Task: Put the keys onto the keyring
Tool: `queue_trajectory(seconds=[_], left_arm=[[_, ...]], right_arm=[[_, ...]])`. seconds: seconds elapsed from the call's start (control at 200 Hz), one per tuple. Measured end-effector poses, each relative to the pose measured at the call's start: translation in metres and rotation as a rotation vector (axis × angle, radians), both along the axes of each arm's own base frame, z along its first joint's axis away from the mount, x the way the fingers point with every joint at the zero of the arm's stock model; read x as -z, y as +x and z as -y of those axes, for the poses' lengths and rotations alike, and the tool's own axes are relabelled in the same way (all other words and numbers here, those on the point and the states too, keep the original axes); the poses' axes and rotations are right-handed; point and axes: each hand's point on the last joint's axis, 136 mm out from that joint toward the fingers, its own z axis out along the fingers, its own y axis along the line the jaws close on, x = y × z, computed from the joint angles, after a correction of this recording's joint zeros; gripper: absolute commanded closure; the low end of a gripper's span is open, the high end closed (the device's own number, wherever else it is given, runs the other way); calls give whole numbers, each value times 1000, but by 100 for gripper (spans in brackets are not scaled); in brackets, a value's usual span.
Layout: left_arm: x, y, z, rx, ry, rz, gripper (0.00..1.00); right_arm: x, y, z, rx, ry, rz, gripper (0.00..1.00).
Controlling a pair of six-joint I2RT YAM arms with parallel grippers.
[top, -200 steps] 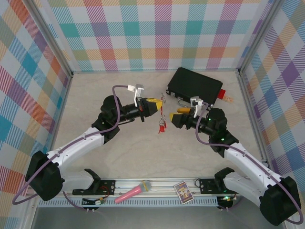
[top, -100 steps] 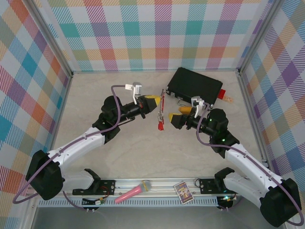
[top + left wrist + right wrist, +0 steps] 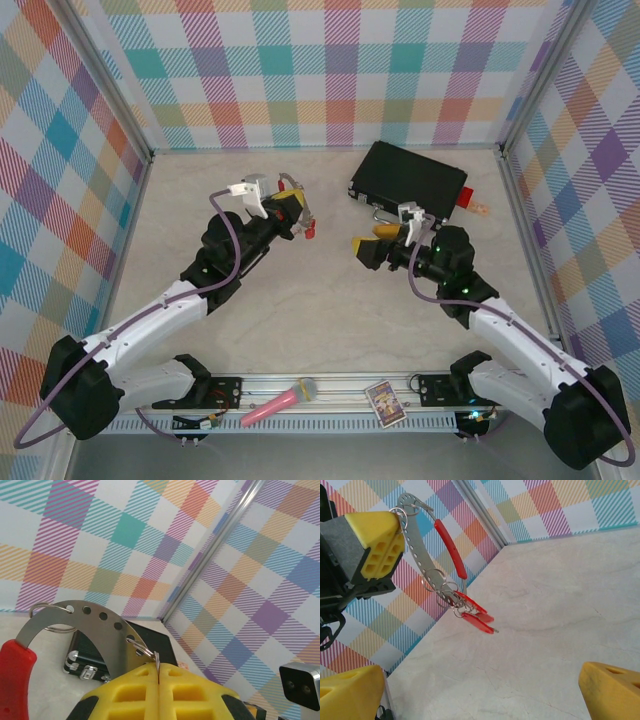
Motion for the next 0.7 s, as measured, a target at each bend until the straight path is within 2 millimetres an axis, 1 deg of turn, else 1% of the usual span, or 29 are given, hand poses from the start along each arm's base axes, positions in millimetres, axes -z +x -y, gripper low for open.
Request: queue_trajectory(seconds=[0.19,0.31,0.415,0.53,0.635,0.7], left_arm=[[1,1,-1,-8,6,-1,100],[1,-2,3,20,10,2,100],[2,-7,11,73,16,5,100],[9,-14,24,157,36,3,100],[15,-20,35,230,67,17,100],[15,-24,38,256,81,53,100]], right_arm=[[6,1,-2,-5,-5,-21,1],[7,1,-2,-6,-6,-27,1],[10,1,-3,-3,-12,-42,1],[11,4,0,26,-17,-49,1],[6,6,4,53,-13,-31,1],[1,5,6,63,-8,-14,1]])
